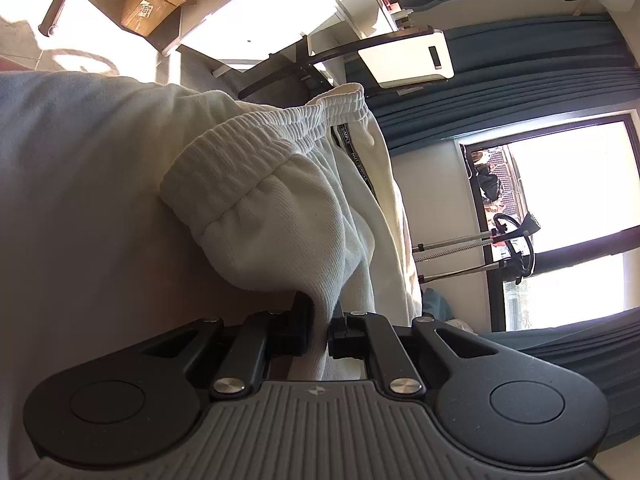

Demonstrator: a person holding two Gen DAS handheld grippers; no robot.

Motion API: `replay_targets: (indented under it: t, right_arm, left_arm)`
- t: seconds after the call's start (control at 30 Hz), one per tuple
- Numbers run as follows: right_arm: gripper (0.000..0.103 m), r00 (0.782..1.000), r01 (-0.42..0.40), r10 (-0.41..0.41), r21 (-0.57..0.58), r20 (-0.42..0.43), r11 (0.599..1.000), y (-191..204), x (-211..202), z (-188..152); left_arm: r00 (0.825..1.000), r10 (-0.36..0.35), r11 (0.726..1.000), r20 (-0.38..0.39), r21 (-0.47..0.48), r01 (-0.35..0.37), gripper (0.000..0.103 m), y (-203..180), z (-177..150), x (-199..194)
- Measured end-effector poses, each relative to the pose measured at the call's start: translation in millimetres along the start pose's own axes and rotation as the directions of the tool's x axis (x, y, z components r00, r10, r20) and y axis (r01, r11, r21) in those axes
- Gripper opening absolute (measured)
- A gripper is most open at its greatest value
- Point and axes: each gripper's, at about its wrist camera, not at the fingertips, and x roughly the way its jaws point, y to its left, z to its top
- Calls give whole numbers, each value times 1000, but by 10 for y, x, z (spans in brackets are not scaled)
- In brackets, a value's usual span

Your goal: Fold clothes

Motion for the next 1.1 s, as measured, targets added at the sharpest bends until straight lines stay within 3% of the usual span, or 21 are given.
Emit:
replay_targets:
  t: [0.1,0.23,0.33,0.5,0.63,0.73,0.9,1.03,1.1]
  right_arm:
    - [88,1000,-18,18,30,25,999,-64,76,76]
    - [88,996,-74,64,162,68,984,-239,46,249]
    - [87,989,-107,80,218,128,970,-374,-48,373]
    - [87,970,-113,42,290,240,950,-644,-270,579]
    - [87,958,-198,81,430,277,881,-960,-382,671]
    - [86,952,-228,92,473,292,851,-1058,-415,711]
    - [85,944,-216,62,466,323,858,-1075,-436,850]
    - [85,925,-145,-32,429,378,892,-1171,-480,1117]
    - [81,920,-110,-77,443,384,890,-1262,-470,1269]
  left_arm:
    - [1000,6,1000,-1,-8,-6,10,21,21,18]
    - [1000,12,998,-8,-63,-12,10,109,59,82]
    - [999,37,998,-6,-48,-37,11,98,61,116]
    - [999,54,998,2,-17,-54,11,46,55,120]
    - [999,47,998,-4,-35,-47,12,70,59,122]
    - [998,64,998,9,-28,-64,15,53,16,131]
    - [997,80,997,21,-1,-80,15,-1,7,152]
    - [996,89,995,31,35,-90,15,-36,-8,163]
    - [995,95,994,41,52,-97,15,-59,-29,172]
